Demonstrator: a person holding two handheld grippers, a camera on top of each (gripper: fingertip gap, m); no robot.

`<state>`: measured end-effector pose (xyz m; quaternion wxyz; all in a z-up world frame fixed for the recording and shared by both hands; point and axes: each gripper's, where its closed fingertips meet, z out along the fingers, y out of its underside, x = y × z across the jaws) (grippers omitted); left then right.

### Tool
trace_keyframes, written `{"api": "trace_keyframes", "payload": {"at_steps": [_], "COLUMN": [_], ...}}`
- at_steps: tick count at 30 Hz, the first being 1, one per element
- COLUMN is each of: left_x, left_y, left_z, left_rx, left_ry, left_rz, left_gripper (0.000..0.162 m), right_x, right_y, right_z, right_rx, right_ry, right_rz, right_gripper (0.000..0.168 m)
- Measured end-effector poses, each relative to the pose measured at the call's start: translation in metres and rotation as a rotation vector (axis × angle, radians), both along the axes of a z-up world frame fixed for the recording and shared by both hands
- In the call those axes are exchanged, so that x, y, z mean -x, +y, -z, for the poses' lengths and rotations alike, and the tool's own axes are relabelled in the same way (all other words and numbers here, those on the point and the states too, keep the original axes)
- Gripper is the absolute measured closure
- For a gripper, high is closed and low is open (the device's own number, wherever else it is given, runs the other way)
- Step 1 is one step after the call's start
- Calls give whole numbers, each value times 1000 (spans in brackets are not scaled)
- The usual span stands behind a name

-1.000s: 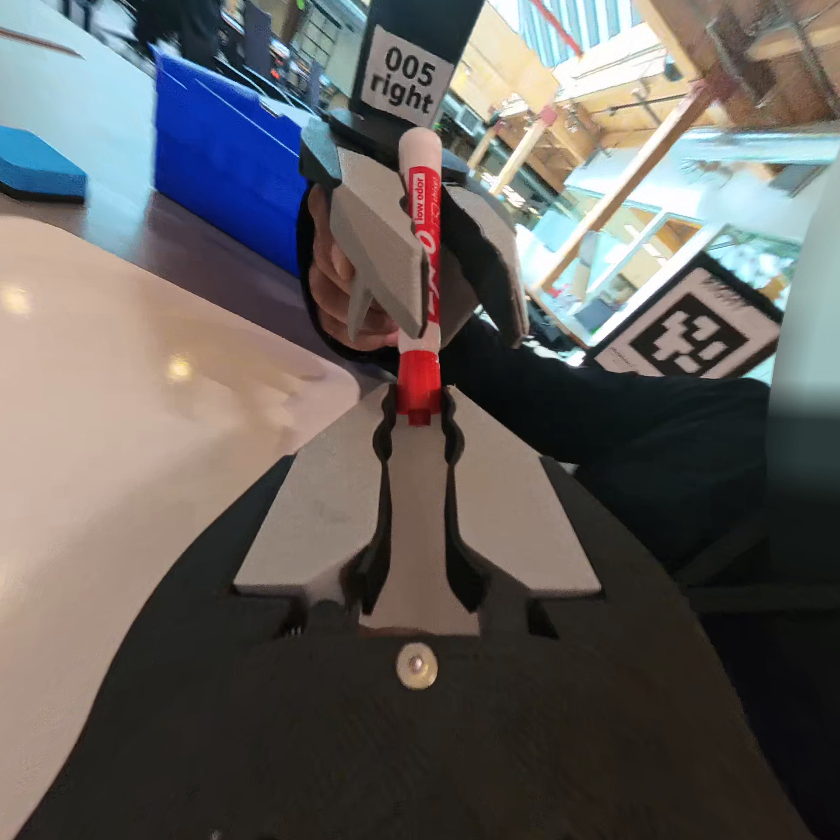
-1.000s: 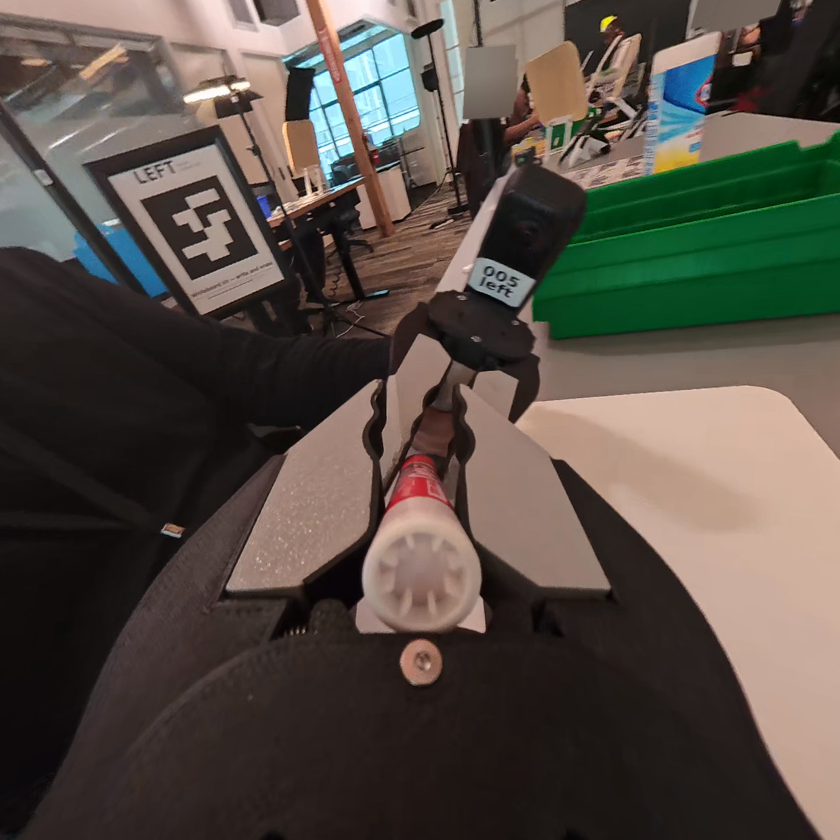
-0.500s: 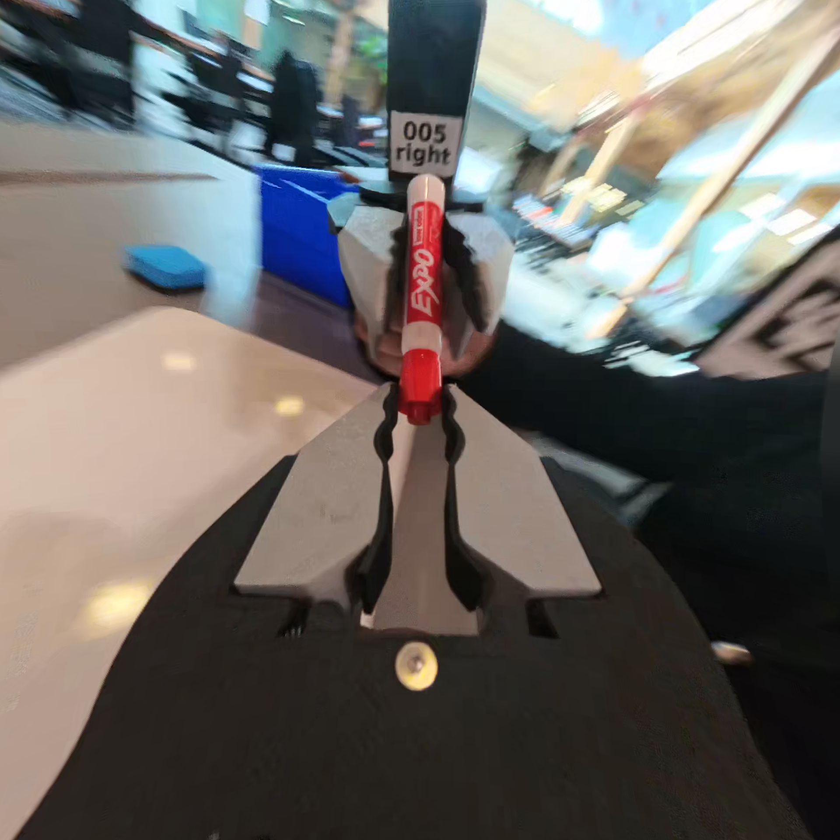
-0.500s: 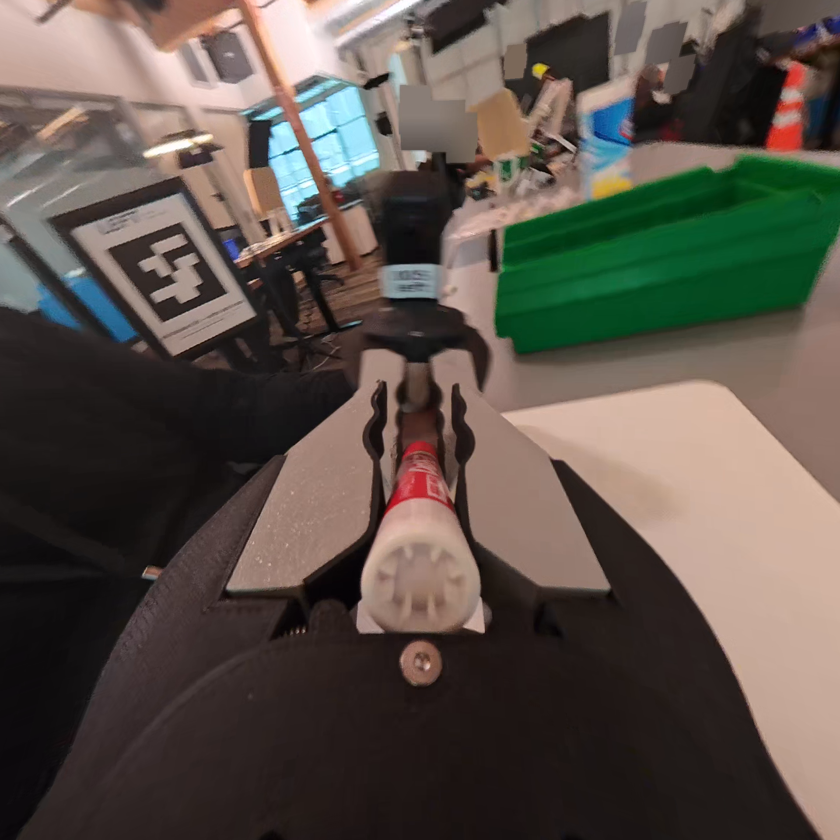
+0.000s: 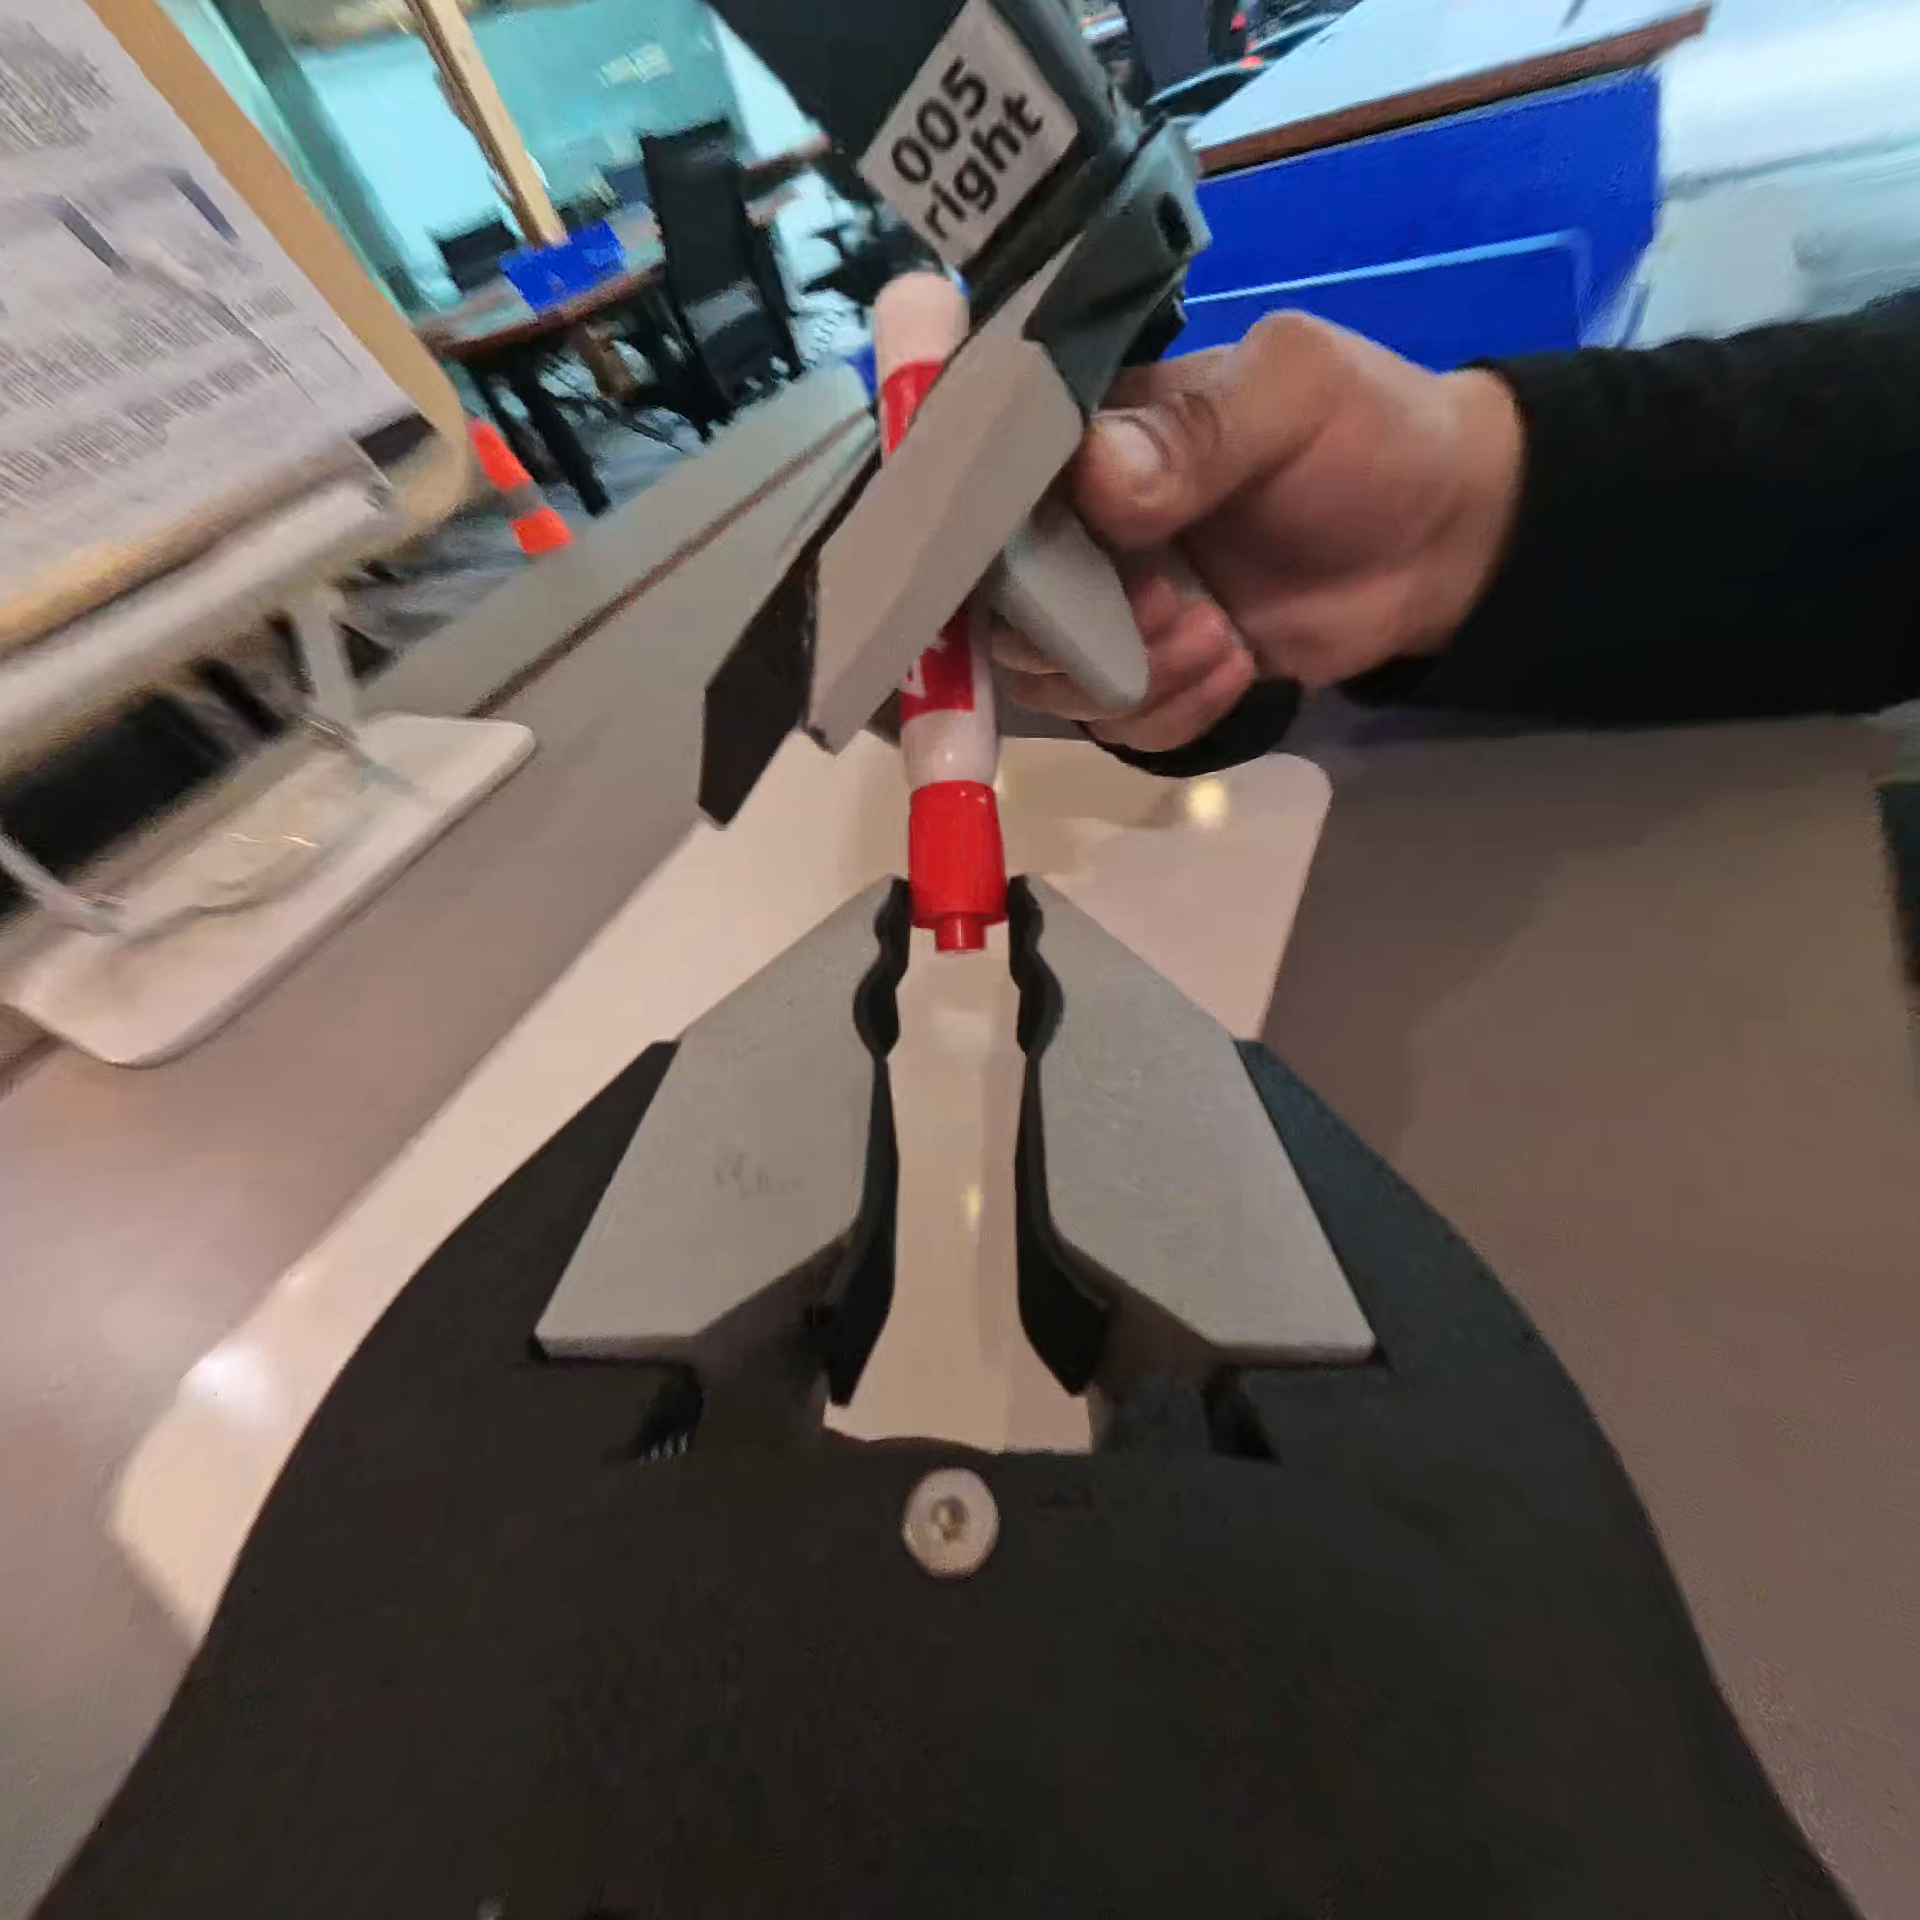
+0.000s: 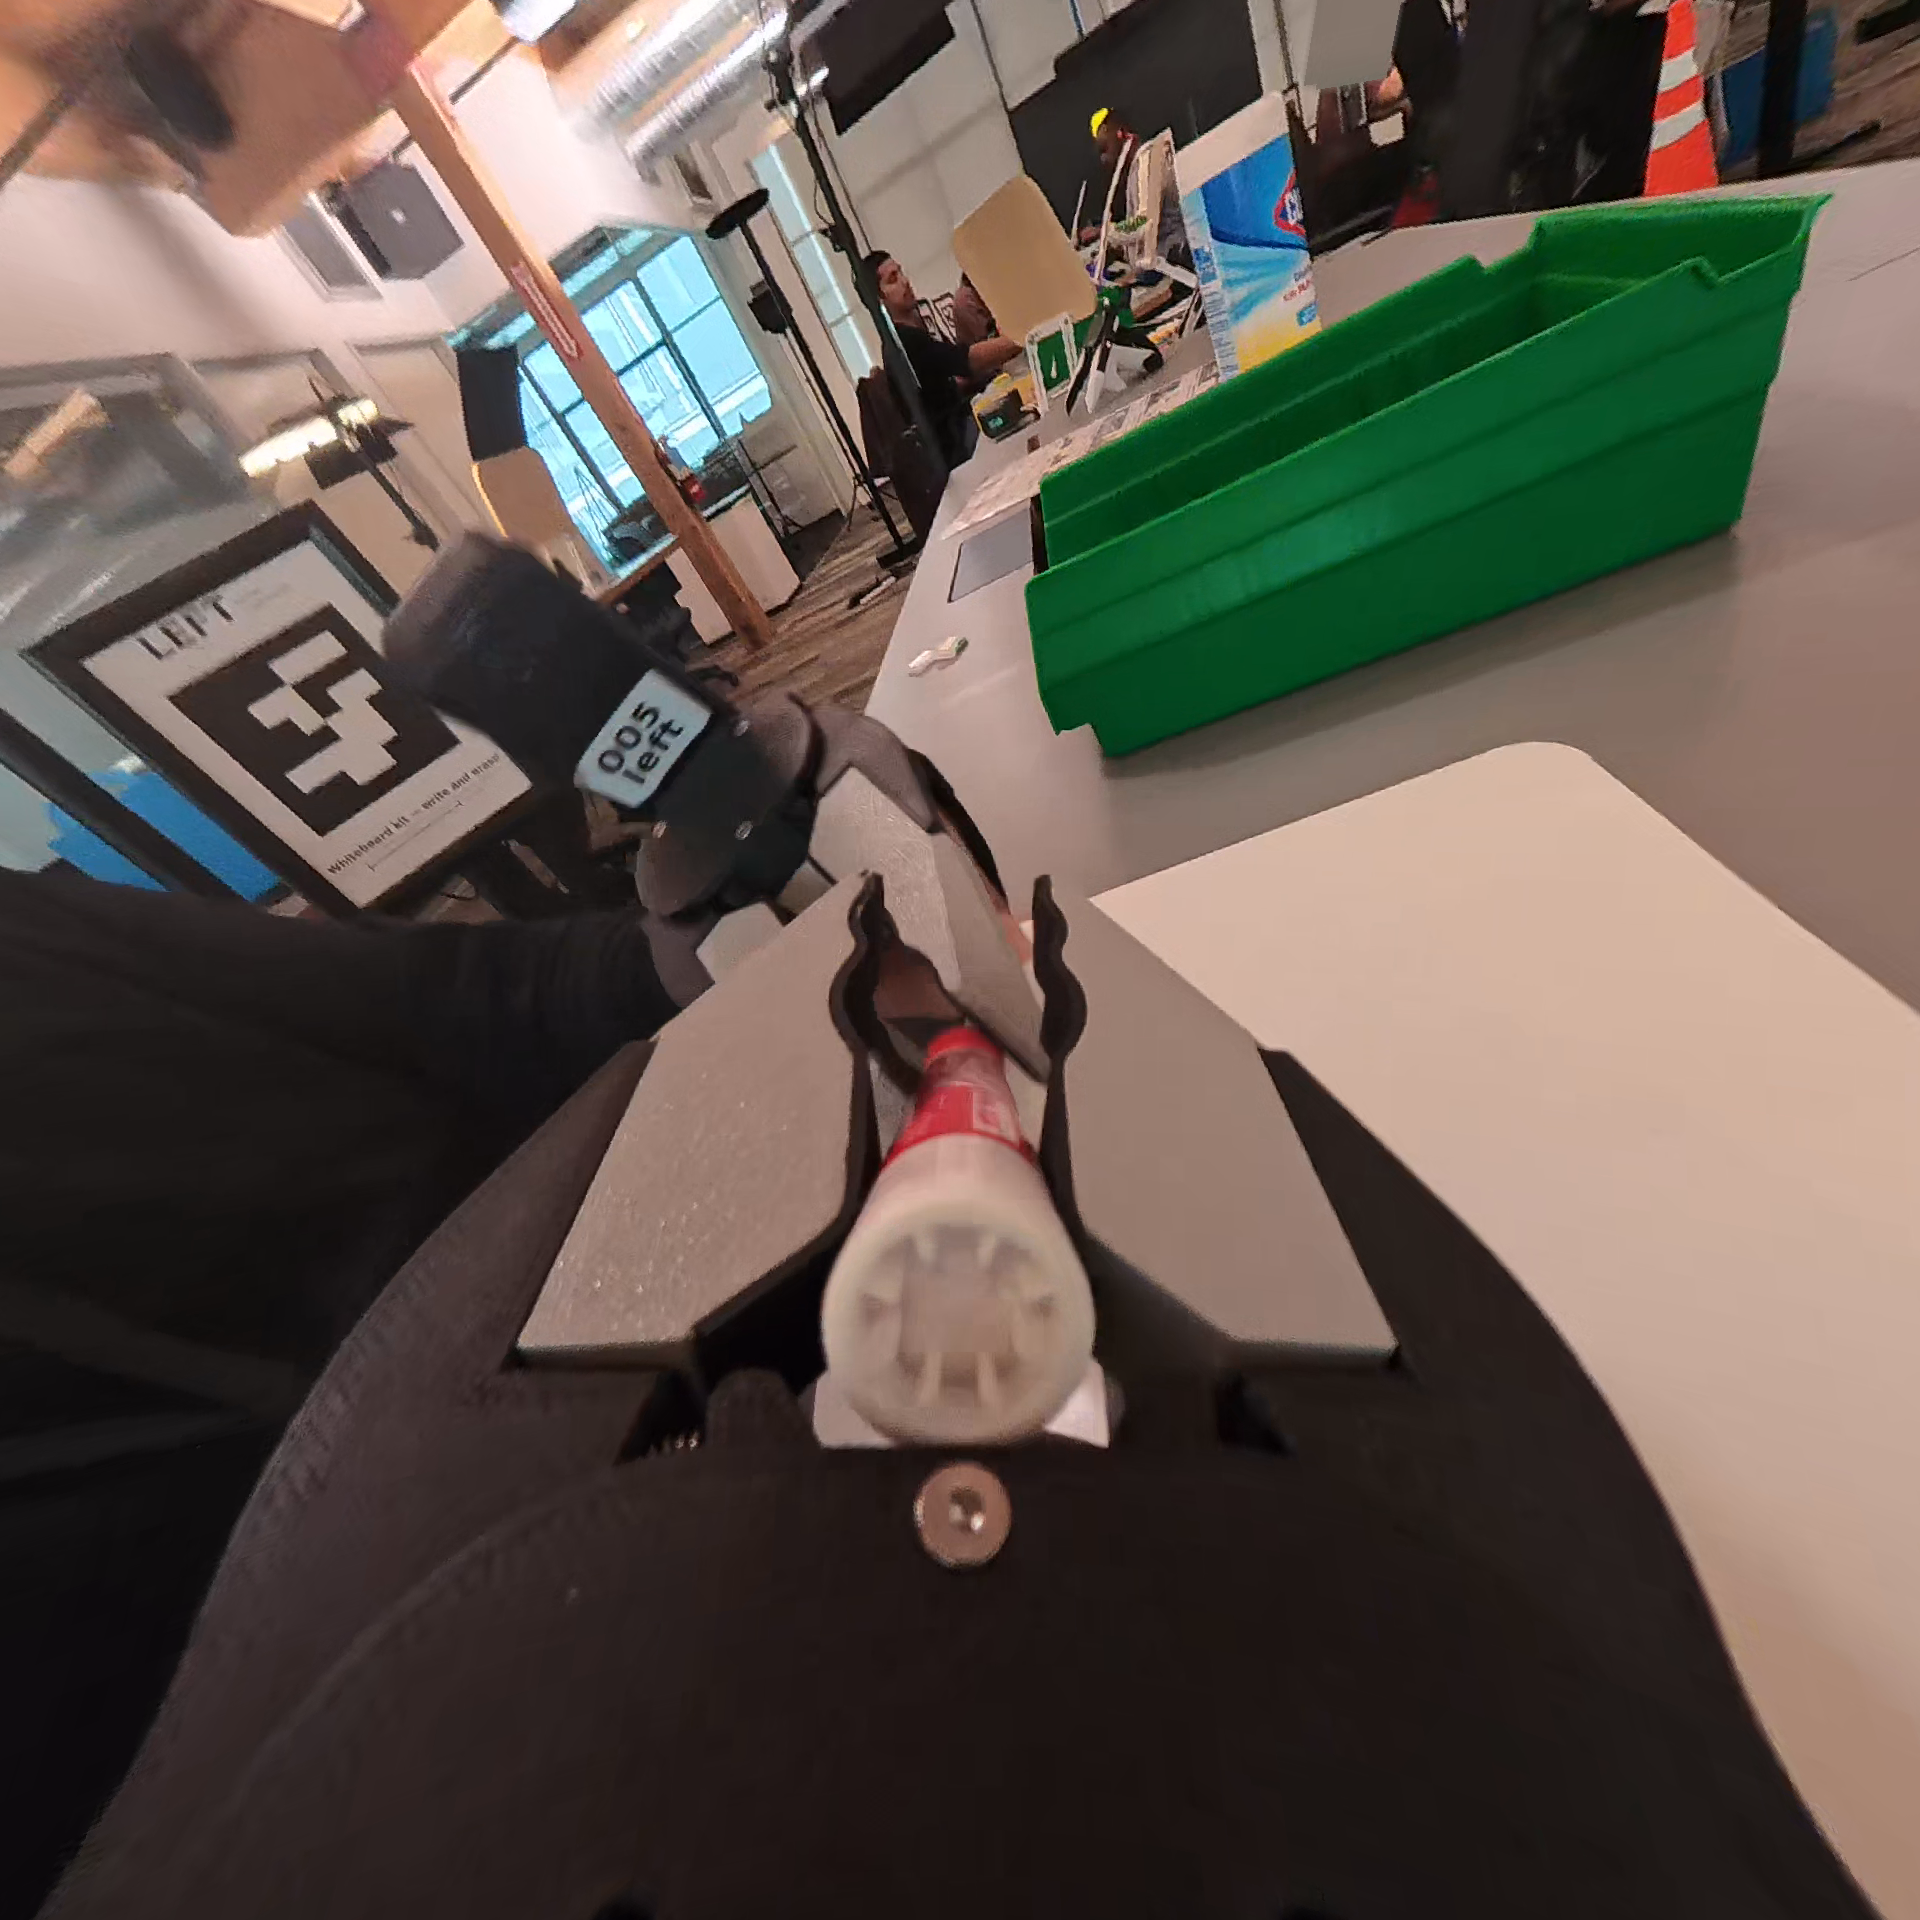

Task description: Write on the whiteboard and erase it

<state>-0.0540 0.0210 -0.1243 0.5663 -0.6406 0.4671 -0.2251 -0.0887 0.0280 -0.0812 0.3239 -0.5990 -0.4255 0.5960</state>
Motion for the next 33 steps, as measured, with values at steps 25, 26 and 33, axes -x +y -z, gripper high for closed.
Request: {"api": "trace_keyframes", "payload": {"at_steps": [25,26,33], "left_x": [-2,-1,1], "left_y": [12,14,15], "left_z": [6,4,1], "left_rx": [154,120,-63], "left_ry": [-92,-87,3], "left_rz": [-66,-94,-141], "left_gripper": [135,134,146], "right_x": [0,2,11], "right_y": [7,7,9], "right_z": [-4,-2,14], "right_rx": [-123,-135,-52], "right_ry": [-21,-35,-70], "right_rz": [95,101,107], "right_gripper": [141,141,141]}}
